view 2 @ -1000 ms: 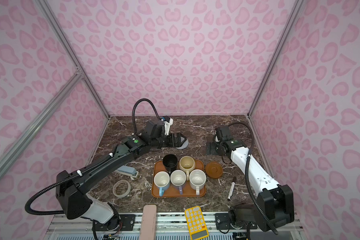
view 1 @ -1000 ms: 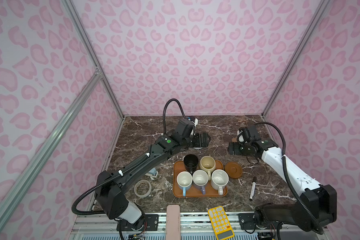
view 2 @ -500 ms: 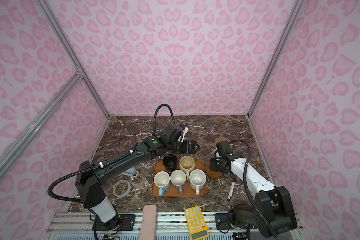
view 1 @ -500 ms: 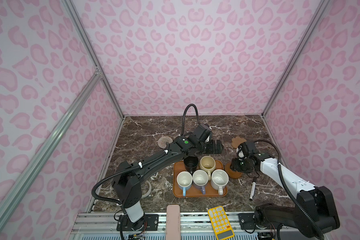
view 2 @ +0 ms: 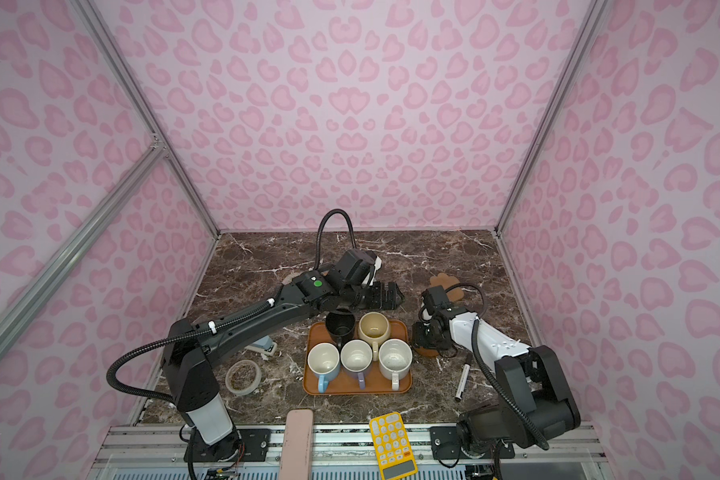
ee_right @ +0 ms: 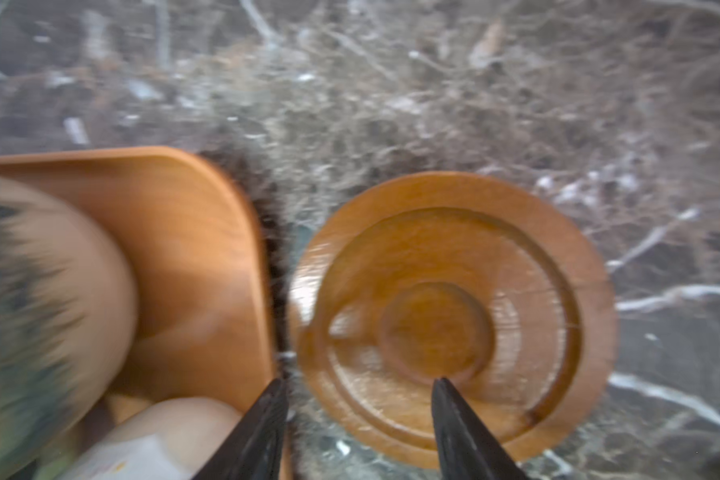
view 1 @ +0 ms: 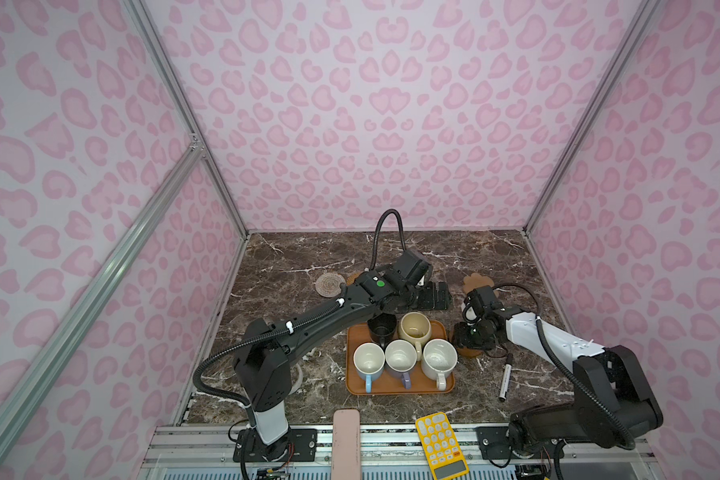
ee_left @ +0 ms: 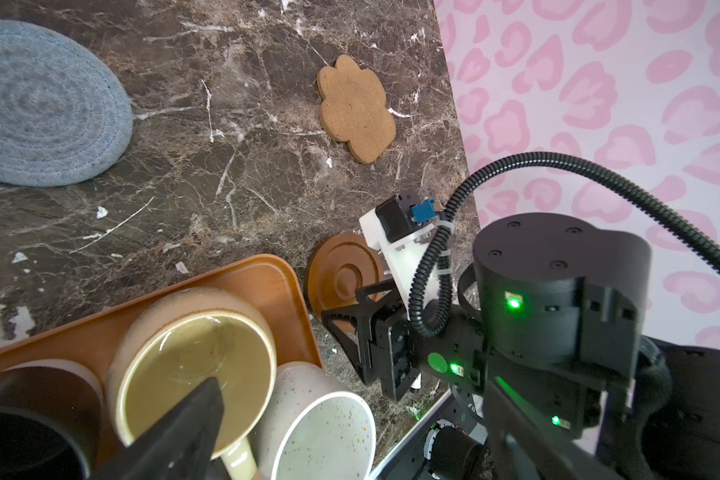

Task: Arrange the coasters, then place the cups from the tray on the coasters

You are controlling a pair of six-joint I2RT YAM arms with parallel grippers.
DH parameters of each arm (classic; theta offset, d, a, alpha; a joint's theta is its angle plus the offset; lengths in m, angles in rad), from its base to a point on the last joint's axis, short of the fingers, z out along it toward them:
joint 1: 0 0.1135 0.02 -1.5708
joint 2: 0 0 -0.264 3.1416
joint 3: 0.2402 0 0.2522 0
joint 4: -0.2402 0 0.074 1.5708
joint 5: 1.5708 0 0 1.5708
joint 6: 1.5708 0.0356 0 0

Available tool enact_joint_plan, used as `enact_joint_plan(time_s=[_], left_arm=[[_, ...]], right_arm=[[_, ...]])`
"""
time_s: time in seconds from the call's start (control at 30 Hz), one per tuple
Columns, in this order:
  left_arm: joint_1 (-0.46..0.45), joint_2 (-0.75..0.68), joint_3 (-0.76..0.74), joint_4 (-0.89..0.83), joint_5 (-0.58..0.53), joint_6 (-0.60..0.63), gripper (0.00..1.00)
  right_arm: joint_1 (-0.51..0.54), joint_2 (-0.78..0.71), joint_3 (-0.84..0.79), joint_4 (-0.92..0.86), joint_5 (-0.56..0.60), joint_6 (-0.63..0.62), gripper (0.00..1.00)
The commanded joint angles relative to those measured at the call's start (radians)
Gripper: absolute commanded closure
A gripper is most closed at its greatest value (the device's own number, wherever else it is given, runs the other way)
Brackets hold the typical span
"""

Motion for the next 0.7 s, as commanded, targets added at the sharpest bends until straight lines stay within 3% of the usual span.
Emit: enact_joint_plan(time_s=[0.0, 0.53, 0.67], left_arm=[[0.0, 0.006, 0.016, -0.018, -0.009, -0.003, 0.01], [0.001, 0.006, 0.012, -0.024, -0.034, -0.003, 0.0], [0.004, 0.004, 0.012, -0.032, -0.045, -0.001, 0.01]], right_arm=[[0.021, 0.015, 0.011, 0.011, 0.038, 0.015, 0.42], [0.037, 0.104, 0.01, 0.032, 0.078, 0.036, 0.44], [0.007, 0.116, 0.003, 0.072, 0.037, 0.044, 0.44]])
